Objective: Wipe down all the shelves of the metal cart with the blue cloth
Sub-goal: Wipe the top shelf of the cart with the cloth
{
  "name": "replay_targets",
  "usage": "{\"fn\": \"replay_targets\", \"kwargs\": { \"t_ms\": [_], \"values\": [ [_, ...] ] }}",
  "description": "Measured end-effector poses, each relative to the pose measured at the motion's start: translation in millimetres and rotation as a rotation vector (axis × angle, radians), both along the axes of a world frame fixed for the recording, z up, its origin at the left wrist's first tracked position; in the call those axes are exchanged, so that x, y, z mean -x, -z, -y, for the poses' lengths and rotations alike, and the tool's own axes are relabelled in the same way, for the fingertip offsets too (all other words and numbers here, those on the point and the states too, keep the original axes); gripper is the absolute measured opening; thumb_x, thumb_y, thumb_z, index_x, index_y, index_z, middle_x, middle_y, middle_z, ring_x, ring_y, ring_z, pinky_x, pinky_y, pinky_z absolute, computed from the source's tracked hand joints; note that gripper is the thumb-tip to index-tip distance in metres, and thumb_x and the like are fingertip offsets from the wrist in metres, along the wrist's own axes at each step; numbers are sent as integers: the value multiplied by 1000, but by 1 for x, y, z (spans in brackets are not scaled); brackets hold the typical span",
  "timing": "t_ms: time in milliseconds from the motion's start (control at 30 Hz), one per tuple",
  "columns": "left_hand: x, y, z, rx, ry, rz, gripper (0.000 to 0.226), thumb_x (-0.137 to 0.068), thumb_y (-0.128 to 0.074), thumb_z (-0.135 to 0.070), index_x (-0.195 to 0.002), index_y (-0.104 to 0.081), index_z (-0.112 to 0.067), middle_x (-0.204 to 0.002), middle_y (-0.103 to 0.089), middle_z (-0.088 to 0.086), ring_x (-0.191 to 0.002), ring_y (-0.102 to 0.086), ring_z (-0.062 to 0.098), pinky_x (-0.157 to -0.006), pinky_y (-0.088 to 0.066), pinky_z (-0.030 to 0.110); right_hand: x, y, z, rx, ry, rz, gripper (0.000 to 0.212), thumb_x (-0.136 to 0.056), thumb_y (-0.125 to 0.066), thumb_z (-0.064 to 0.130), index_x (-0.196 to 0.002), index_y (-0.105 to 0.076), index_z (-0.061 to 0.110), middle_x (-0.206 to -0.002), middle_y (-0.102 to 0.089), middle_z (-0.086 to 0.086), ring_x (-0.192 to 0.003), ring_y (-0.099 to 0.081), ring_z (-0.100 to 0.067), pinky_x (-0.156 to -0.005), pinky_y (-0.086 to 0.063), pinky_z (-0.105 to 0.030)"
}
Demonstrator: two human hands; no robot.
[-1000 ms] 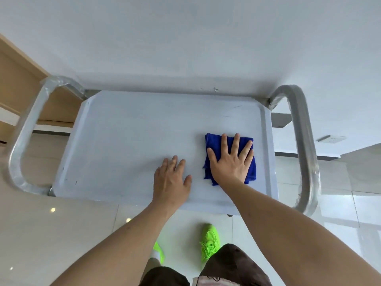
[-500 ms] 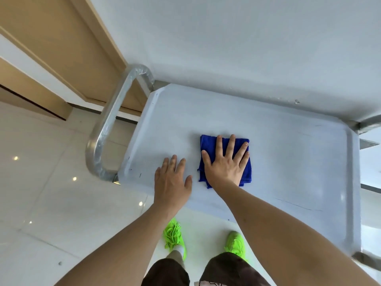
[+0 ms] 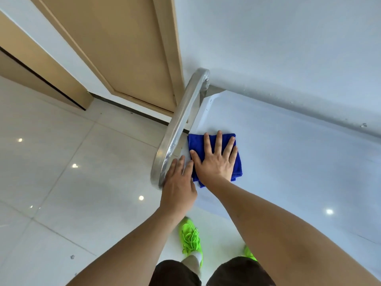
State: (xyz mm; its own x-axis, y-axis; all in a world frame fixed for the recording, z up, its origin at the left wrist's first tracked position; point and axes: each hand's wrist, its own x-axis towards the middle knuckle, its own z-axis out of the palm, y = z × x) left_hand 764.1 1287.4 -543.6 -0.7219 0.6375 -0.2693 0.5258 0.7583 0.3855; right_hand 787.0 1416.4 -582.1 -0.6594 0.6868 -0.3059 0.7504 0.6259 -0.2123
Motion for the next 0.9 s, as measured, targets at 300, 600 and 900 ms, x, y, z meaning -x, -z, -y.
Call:
{"fn": "replay_targets", "kwargs": {
  "t_ms": [300,600,900],
  "values": [
    [-1,5,-12,-47,-18,-96,60,-89,-56,-13,-146,-39,-15,-156,-33,7,-146,-26,25,-117,-25,37,46,-3,-43,-27,-99,-62,79,-92,-6,78,-160,-4,38,-171,4,-2,-152,18,-38,-122,12,-54],
    [-19,3,-48,140,74,-140,56,-92,-48,-21,-147,-35,-20,-159,-28,6,-147,-20,28,-117,-22,49,11,-1,-88,-14,-144,-137,74,-95,-9,75,-160,-12,39,-171,-4,1,-153,16,-35,-122,8,-53],
    [-84,-6,-135,107,258,-115,56,-96,-44,-26,-150,-27,-24,-162,-19,4,-149,-11,26,-119,-14,47,-102,1,-160,-17,27,-131,74,-96,-11,76,-160,-9,40,-171,-2,3,-153,17,-32,-123,11,-51]
  ]
}}
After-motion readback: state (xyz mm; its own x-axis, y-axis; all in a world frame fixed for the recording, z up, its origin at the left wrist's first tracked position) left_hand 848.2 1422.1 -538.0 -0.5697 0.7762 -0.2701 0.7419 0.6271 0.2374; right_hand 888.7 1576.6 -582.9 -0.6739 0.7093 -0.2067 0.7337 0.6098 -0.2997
